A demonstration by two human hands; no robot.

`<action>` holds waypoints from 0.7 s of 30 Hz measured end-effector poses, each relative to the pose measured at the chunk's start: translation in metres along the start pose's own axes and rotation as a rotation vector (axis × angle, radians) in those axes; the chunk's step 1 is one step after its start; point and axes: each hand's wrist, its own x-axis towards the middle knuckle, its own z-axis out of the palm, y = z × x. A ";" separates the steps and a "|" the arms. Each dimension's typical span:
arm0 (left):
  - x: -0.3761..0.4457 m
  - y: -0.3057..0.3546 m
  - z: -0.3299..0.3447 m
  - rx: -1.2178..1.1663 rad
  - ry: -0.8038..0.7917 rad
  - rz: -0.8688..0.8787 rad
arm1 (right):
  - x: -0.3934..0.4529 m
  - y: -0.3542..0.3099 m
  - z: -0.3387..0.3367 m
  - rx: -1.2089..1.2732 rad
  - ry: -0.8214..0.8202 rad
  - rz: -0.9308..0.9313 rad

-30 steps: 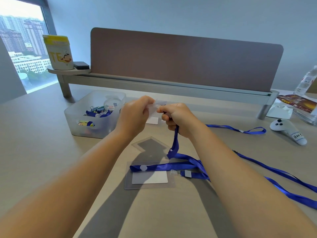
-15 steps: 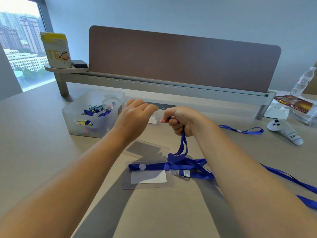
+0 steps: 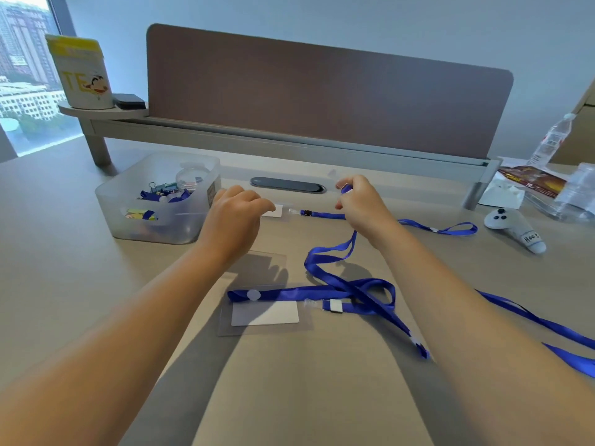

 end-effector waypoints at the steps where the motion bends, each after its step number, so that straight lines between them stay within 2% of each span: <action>1: -0.002 0.003 0.002 0.007 -0.014 0.009 | -0.005 0.009 -0.003 -0.014 -0.033 0.021; 8: -0.022 0.039 0.011 0.045 -0.147 0.133 | -0.048 0.056 -0.016 -0.045 -0.256 0.177; 11: -0.028 0.053 0.009 0.039 -0.156 0.178 | -0.062 0.062 -0.016 -0.184 -0.297 0.136; 15: -0.031 0.060 0.008 0.037 -0.285 0.113 | -0.073 0.070 -0.010 -0.445 -0.376 0.115; 17: -0.032 0.061 0.006 0.051 -0.326 0.090 | -0.073 0.076 -0.003 -0.570 -0.371 0.114; 21: -0.033 0.059 0.000 0.064 -0.345 0.056 | -0.068 0.084 0.008 -0.685 -0.232 0.078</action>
